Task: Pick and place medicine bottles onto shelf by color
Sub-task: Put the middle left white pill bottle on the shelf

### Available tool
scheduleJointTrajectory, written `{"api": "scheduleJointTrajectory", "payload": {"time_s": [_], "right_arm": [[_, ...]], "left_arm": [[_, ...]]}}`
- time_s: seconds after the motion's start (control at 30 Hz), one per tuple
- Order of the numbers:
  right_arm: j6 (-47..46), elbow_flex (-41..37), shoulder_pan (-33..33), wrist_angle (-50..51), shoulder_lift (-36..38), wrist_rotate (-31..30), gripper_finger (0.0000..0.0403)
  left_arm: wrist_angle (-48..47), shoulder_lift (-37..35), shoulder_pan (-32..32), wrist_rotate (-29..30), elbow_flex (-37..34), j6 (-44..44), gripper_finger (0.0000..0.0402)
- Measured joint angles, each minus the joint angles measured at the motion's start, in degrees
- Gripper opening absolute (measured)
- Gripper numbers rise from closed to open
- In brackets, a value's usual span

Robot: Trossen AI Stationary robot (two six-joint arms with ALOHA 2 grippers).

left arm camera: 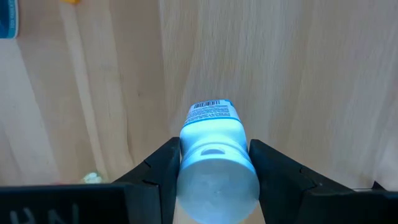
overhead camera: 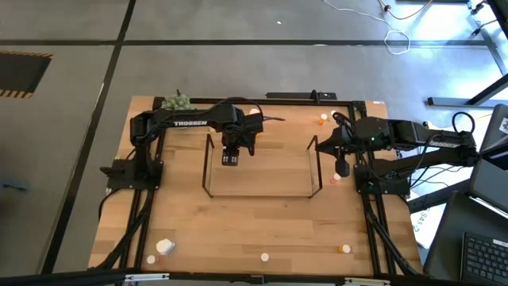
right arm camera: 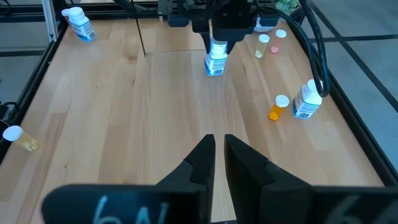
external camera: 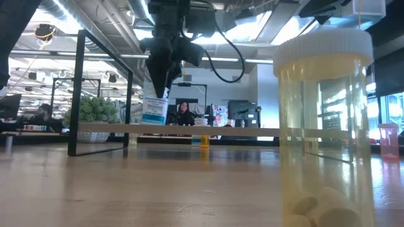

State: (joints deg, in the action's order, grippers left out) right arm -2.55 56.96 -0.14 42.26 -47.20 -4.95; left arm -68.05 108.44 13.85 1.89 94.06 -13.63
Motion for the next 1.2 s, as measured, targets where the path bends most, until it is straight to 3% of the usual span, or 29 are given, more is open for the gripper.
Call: {"api": "scheduleJointTrajectory", "payload": {"time_s": [0.93,1.2], "right_arm": [[0.0,-0.02,0.0,0.0,0.0,0.0,0.0039],[-0.01,-0.04,0.0,-0.02,0.0,0.0,0.0039]], "left_arm": [[0.03,0.0,0.0,-0.09,0.0,1.14,0.0157],[-0.02,0.0,0.0,-0.07,0.0,1.09,0.0205]]}}
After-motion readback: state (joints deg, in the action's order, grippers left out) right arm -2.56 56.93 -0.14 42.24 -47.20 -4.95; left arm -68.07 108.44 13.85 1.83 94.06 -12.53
